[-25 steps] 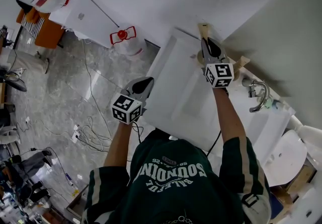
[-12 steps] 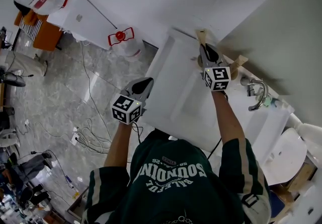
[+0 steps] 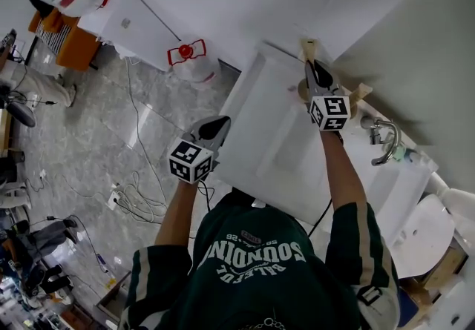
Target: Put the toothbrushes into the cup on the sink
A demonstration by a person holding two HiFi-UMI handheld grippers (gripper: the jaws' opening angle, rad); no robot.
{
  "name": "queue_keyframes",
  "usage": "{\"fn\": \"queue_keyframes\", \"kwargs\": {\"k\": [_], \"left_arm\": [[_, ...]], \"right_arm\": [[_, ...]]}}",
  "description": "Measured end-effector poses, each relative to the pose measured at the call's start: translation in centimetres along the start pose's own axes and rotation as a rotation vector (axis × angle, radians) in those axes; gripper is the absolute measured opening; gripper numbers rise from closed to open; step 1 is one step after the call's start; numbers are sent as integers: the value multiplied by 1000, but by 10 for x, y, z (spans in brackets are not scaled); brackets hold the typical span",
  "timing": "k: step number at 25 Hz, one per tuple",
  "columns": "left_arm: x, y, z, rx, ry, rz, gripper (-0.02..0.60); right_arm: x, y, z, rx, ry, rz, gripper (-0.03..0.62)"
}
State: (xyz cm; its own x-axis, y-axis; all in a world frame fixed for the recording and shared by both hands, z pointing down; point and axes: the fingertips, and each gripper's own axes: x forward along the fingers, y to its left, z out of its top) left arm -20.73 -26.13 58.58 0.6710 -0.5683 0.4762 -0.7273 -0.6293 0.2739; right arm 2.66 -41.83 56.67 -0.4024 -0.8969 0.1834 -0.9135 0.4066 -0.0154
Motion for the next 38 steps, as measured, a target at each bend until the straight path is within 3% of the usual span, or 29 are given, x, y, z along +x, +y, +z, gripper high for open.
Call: {"fn": "queue_keyframes", "kwargs": {"k": [12, 20, 28, 31, 38], "left_arm": [[-8, 5, -3, 3, 14, 8, 51], [-1, 0, -5, -1, 13, -16, 51], [5, -12, -1, 6, 5, -41, 51], [4, -17, 0, 11, -1, -44, 51], [5, -34, 7, 28, -21, -66, 51]], "right_arm": [[7, 3, 7, -10, -18, 23, 38], [-11, 4, -25, -12, 83, 5, 38], [-23, 6, -67, 62, 267, 12, 40], [-29, 4, -66, 85, 272, 5, 79], [-53, 3, -43, 88, 239, -21, 82]]}}
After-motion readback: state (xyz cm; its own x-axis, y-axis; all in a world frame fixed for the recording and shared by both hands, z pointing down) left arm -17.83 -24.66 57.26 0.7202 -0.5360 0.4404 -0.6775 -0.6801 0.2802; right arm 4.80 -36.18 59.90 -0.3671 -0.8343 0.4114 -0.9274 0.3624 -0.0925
